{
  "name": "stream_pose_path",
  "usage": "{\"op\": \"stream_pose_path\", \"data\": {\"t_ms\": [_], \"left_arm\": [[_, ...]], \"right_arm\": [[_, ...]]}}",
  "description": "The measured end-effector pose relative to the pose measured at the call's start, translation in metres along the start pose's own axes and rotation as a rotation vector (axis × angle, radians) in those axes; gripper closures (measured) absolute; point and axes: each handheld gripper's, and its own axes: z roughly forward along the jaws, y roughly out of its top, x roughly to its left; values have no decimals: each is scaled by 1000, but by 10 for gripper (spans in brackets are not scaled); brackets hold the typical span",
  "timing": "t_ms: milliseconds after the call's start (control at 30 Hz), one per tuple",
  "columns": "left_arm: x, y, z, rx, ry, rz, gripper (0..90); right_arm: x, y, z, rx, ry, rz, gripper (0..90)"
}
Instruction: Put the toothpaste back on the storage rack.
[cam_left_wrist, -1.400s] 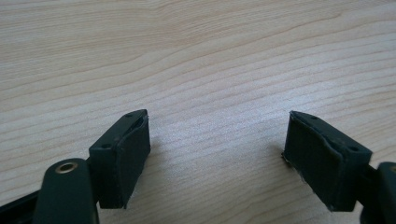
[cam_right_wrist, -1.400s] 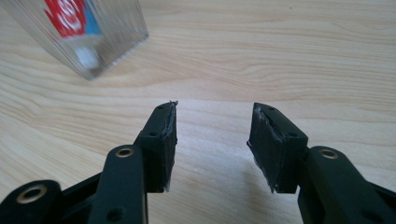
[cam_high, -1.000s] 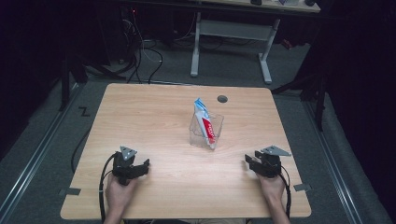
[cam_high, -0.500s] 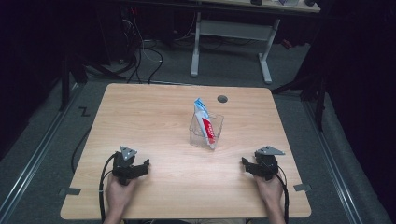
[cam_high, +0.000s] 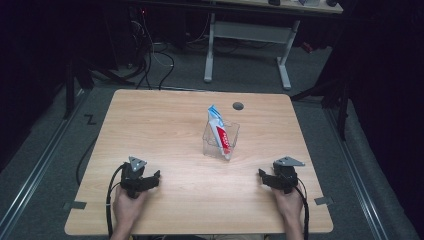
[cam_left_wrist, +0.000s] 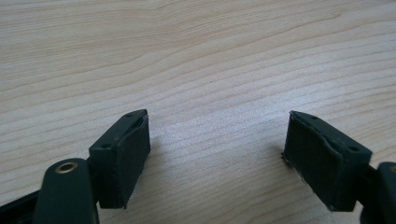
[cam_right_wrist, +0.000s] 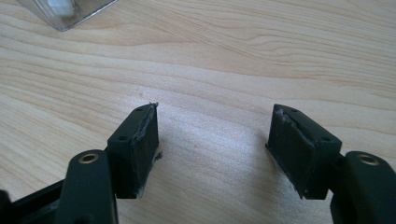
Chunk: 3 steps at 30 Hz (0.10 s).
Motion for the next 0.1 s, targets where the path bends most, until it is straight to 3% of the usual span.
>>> {"op": "stream_pose_path", "data": {"t_ms": [100], "left_arm": [[0,0,0,0,-1,0,228]], "right_arm": [[0,0,0,0,0,-1,334]]}}
